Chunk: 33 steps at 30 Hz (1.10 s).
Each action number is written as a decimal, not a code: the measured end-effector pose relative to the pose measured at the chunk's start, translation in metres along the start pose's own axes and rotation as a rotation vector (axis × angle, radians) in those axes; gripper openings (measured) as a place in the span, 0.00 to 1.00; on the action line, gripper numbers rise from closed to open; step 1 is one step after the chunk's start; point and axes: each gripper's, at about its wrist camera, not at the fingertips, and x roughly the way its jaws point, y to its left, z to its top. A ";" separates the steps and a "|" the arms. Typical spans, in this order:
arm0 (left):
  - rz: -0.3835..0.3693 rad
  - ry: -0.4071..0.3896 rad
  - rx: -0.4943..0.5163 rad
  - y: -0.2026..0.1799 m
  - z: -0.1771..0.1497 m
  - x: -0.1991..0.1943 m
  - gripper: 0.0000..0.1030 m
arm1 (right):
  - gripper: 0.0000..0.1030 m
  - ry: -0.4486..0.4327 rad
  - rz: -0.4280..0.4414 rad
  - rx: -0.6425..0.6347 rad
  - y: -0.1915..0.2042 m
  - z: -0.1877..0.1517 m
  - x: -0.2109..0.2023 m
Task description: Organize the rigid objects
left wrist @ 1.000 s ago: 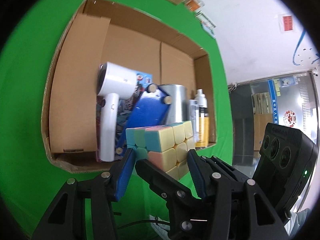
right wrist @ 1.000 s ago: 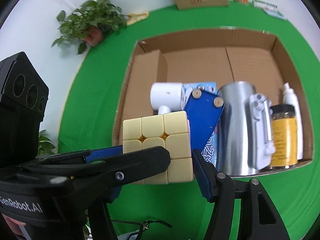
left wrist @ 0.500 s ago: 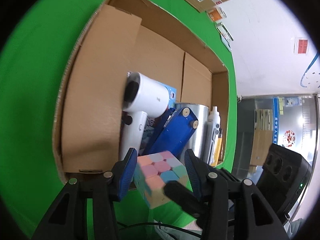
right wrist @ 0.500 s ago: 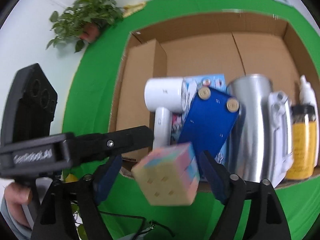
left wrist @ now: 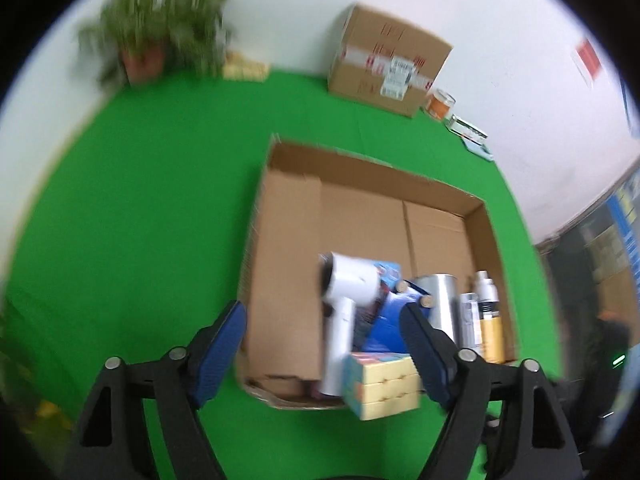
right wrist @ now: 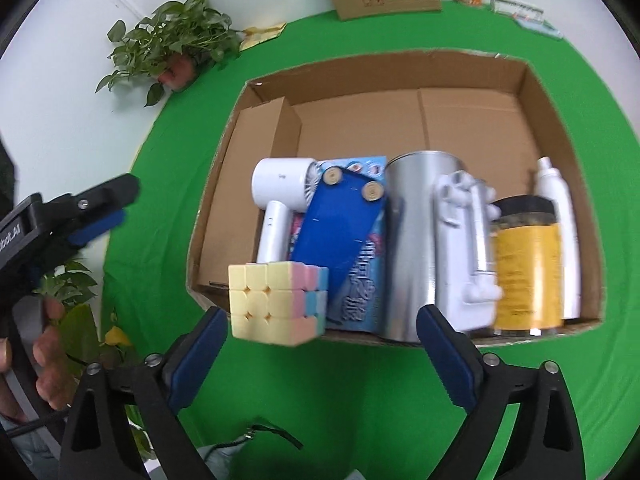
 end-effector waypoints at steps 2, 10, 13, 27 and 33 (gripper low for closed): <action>0.048 -0.053 0.059 -0.010 -0.006 -0.019 0.77 | 0.95 -0.045 -0.064 -0.033 0.004 -0.004 -0.017; 0.199 -0.140 0.097 -0.039 -0.034 -0.069 0.77 | 0.99 -0.124 -0.176 -0.065 0.015 -0.027 -0.089; 0.201 -0.198 0.130 -0.055 -0.043 -0.090 0.77 | 0.99 -0.131 -0.217 -0.053 0.013 -0.039 -0.113; 0.085 -0.136 0.121 -0.093 -0.065 -0.109 0.89 | 0.99 -0.202 -0.294 -0.023 -0.006 -0.080 -0.191; 0.120 -0.129 0.085 -0.095 -0.074 -0.114 0.89 | 0.99 -0.221 -0.289 -0.070 -0.004 -0.085 -0.202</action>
